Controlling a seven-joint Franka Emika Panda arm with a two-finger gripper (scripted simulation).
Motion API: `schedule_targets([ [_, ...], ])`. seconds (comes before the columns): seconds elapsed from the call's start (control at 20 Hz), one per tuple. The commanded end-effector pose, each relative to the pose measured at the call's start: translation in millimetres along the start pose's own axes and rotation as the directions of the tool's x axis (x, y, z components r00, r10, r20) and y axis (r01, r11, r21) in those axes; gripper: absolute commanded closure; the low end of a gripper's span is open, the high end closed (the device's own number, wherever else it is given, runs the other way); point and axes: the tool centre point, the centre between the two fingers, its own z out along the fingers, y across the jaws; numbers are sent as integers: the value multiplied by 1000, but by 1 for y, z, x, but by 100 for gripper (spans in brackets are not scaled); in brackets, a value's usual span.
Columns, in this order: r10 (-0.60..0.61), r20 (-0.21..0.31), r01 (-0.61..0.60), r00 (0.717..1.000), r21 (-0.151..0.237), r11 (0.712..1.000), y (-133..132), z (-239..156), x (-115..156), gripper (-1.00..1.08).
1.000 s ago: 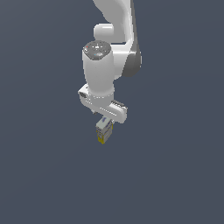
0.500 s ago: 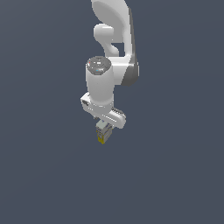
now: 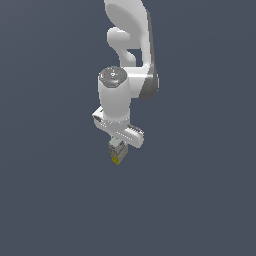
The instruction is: Pick up the object and move it to a goal position.
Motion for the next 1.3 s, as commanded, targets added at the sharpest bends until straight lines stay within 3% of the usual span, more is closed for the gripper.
schedule_targets([
  [0.0, 0, 0, 0, 1000, 0, 1000, 0, 0, 0, 108],
  [0.6, 0, 0, 0, 1000, 0, 1000, -2, -22, -9, 108],
  [1.25, 1, 0, -1, 1000, -1, 1000, -14, -133, -49, 108],
])
